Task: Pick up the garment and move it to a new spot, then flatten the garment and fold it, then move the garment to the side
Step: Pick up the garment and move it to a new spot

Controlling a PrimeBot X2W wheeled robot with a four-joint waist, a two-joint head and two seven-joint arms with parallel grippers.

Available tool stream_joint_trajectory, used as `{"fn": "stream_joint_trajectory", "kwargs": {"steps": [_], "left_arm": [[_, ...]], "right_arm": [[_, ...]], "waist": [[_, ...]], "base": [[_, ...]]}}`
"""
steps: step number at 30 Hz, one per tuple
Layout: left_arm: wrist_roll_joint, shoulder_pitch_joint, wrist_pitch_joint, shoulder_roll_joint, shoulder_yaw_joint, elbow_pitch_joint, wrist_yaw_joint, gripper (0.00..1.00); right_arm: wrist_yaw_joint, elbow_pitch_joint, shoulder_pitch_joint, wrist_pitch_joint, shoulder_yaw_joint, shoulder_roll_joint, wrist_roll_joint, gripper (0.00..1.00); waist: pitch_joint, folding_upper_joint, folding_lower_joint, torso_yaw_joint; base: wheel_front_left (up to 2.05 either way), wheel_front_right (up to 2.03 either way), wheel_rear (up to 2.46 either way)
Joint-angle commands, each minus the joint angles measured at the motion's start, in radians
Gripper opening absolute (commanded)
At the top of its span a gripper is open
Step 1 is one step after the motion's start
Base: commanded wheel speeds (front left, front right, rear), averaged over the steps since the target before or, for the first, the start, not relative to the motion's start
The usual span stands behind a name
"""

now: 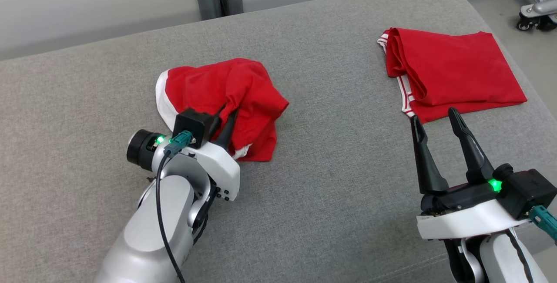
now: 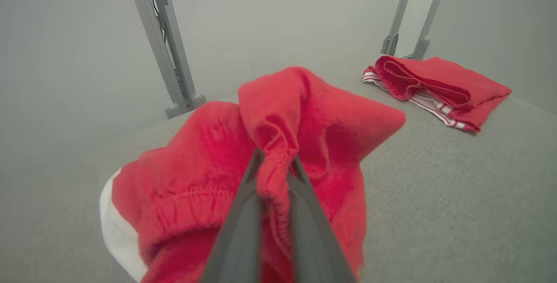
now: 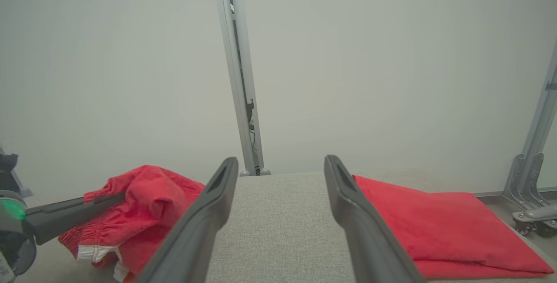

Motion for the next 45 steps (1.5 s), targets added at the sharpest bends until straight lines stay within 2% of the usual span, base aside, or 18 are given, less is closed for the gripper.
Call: {"fn": "stream_joint_trajectory", "kwargs": {"steps": [1,4,5,6,7,16,22,28,35,40,45], "left_arm": [[-0.005,-0.016,-0.010,0.004,-0.009,0.027,-0.011,0.00],[-0.018,-0.036,-0.031,0.002,-0.023,0.078,-0.024,0.00],[-0.025,-0.042,-0.039,0.001,-0.025,0.092,-0.029,0.24],[-0.031,-0.047,-0.047,0.000,-0.029,0.104,-0.030,0.64],[-0.039,-0.053,-0.057,-0.001,-0.028,0.112,-0.030,1.00],[-0.109,-0.051,-0.111,-0.003,-0.045,0.085,-0.019,1.00],[-0.104,0.019,-0.125,0.011,-0.005,-0.030,0.036,1.00],[-0.059,0.172,-0.125,0.046,0.101,-0.268,0.085,1.00],[0.027,0.366,-0.125,0.049,0.217,-0.482,0.098,1.00],[0.082,0.481,-0.125,0.032,0.290,-0.573,0.109,1.00],[0.115,0.559,-0.125,0.012,0.336,-0.605,0.116,1.00]], "right_arm": [[0.000,0.004,-0.011,-0.005,0.003,-0.003,-0.001,1.00],[0.000,0.010,-0.019,-0.005,0.007,-0.006,0.001,1.00],[0.000,0.012,-0.021,-0.005,0.009,-0.006,0.002,1.00],[0.000,0.014,-0.023,-0.005,0.011,-0.007,0.005,1.00],[0.000,0.016,-0.025,-0.005,0.012,-0.006,0.008,1.00],[0.000,0.031,-0.036,-0.005,0.037,-0.011,0.017,1.00],[0.000,0.038,-0.028,-0.005,0.044,-0.016,0.030,1.00],[0.000,0.053,-0.002,-0.005,0.038,-0.016,0.023,1.00],[0.000,0.068,0.029,-0.005,0.021,-0.017,0.021,1.00],[0.000,0.057,0.063,-0.005,-0.007,-0.011,0.008,1.00],[0.000,0.056,0.113,-0.005,-0.043,0.001,-0.005,1.00]], "waist": [[0.005,-0.0001,0.0000,0.002],[0.010,-0.0001,0.0000,0.007],[0.011,-0.0001,0.0000,0.009],[0.012,-0.0001,0.0000,0.011],[0.011,-0.0001,0.0000,0.014],[-0.026,-0.0001,0.0000,0.058],[-0.062,-0.0001,0.0000,0.110],[-0.097,-0.0001,0.0000,0.161],[-0.147,-0.0001,0.0000,0.196],[-0.171,-0.0001,0.0000,0.211],[-0.185,-0.0001,0.0000,0.222]], "base": [[0.00,0.00,0.00],[0.00,0.00,0.00],[0.00,0.00,0.00],[0.00,0.00,0.00],[0.00,0.00,0.00],[0.00,0.00,0.00],[0.00,0.00,0.00],[0.00,0.00,0.00],[0.00,0.00,0.00],[0.00,0.00,0.00],[0.00,0.00,0.00]]}}
